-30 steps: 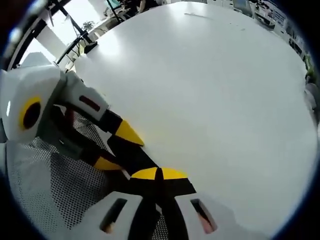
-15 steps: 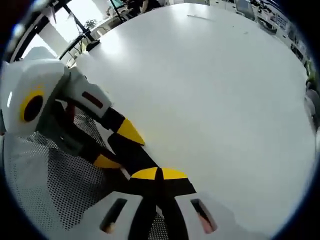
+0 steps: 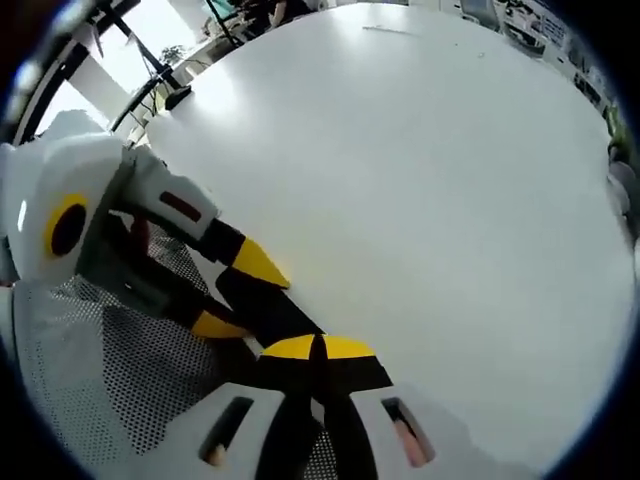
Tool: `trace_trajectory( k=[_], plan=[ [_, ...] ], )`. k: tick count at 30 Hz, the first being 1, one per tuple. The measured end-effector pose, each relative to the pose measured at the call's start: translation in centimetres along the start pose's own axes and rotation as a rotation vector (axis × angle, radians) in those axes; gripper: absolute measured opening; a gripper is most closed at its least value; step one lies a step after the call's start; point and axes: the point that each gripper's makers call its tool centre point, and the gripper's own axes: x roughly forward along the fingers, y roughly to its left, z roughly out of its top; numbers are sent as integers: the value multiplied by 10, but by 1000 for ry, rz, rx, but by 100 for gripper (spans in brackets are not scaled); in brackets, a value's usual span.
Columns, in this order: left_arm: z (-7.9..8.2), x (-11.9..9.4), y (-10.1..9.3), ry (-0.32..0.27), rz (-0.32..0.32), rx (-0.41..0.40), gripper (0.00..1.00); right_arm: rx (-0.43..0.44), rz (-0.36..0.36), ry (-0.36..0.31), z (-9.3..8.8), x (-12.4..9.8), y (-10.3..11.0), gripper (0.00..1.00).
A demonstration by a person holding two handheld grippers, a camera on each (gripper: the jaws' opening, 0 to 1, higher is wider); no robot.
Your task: Press the specified remote control buttons in sequence, fully releasing each button before pressing the next.
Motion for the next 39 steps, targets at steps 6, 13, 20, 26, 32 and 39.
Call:
trace_trajectory(
  k=[6, 13, 20, 26, 32, 39],
  plan=[
    [1, 0, 1, 2, 8, -2, 24, -6, 25, 6, -2, -2, 6, 0],
    [1, 1, 2, 6, 15, -4, 25, -55, 20, 12, -2, -2, 9, 0],
    [1, 0, 3, 0, 18, -12, 25, -88, 17, 23, -2, -1, 12, 0],
    [1, 1, 3, -3, 17, -13, 25, -93, -6, 17, 0, -2, 7, 0],
    [1, 0, 3, -5, 16, -15, 25, -97, -14, 11, -1, -1, 7, 0],
    [2, 1, 4, -5, 19, -21, 26, -280, -99, 41, 0, 3, 10, 0]
  ],
)
